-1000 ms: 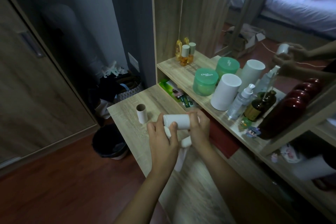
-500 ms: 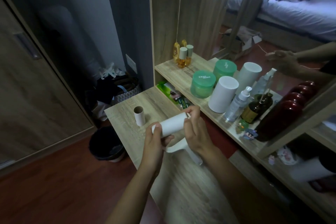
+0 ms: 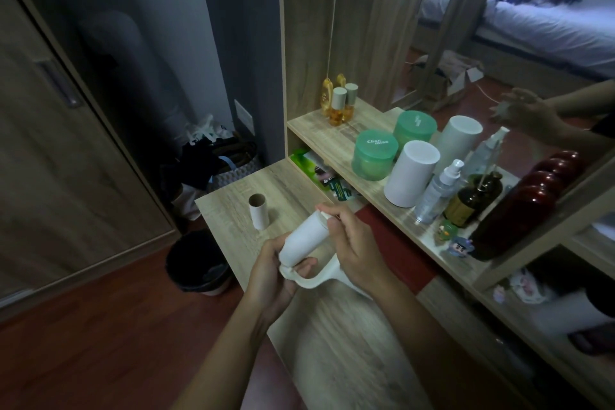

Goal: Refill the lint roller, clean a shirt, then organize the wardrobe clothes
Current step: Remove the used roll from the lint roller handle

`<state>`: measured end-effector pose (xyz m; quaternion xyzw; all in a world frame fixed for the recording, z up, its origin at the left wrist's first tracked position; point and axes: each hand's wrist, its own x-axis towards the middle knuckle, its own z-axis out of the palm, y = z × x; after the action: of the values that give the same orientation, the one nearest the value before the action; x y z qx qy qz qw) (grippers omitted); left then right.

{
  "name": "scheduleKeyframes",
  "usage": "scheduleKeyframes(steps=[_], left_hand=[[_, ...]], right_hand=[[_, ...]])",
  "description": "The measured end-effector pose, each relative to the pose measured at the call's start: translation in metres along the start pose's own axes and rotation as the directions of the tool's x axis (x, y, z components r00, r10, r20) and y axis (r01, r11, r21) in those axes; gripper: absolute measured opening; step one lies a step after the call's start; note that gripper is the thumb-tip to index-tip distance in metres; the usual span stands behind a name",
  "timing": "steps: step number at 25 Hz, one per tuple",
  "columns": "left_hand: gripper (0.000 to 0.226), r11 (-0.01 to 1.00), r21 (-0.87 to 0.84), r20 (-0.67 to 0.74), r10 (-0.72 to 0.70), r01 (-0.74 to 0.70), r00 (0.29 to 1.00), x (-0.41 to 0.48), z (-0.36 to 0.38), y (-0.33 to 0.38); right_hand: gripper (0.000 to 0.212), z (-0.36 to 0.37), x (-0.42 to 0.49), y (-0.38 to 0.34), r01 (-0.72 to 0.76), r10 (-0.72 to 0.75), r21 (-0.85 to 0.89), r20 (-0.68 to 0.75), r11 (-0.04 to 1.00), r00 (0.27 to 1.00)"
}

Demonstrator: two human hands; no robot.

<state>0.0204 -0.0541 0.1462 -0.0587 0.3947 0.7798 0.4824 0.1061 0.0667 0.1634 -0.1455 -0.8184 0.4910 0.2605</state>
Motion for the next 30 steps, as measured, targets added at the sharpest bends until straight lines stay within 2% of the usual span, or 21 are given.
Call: scheduleKeyframes(steps=[3, 6, 11, 16, 21, 26, 30], left_hand=[[0.024, 0.992, 0.091, -0.059, 0.091, -0.086, 0.994, 0.004, -0.003, -0.002], [0.029, 0.973, 0.187, -0.053, 0.149, -0.137, 0.987, 0.007, -0.005, -0.003], [0.029, 0.965, 0.215, -0.008, 0.156, -0.151, 0.988, 0.007, -0.013, -0.004], [0.019, 0.966, 0.217, 0.021, 0.141, -0.142, 0.99, 0.006, -0.015, -0.006], [0.017, 0.903, 0.379, 0.008, 0.216, -0.203, 0.976, 0.007, -0.018, -0.007], [0.018, 0.955, 0.257, -0.045, 0.163, -0.146, 0.986, 0.008, -0.02, -0.014], [0.02, 0.963, 0.251, -0.072, 0.12, -0.098, 0.99, 0.006, -0.019, -0.011]], right_hand=[[0.03, 0.002, -0.001, -0.003, 0.005, -0.005, -0.002, 0.002, 1.0, 1.0], [0.03, 0.003, 0.0, -0.004, 0.012, -0.012, -0.008, -0.017, 1.0, 1.0], [0.031, 0.002, -0.001, -0.007, 0.025, -0.025, -0.021, -0.004, 0.999, 1.0], [0.029, 0.001, -0.003, -0.006, 0.013, -0.013, -0.015, 0.015, 1.0, 1.0], [0.027, -0.003, -0.006, 0.001, -0.051, 0.052, -0.04, 0.036, 0.998, 0.998], [0.025, -0.003, -0.008, -0.001, -0.06, 0.065, -0.059, 0.084, 0.996, 0.994], [0.025, -0.002, -0.01, -0.003, -0.045, 0.045, -0.004, 0.08, 0.999, 0.996]])
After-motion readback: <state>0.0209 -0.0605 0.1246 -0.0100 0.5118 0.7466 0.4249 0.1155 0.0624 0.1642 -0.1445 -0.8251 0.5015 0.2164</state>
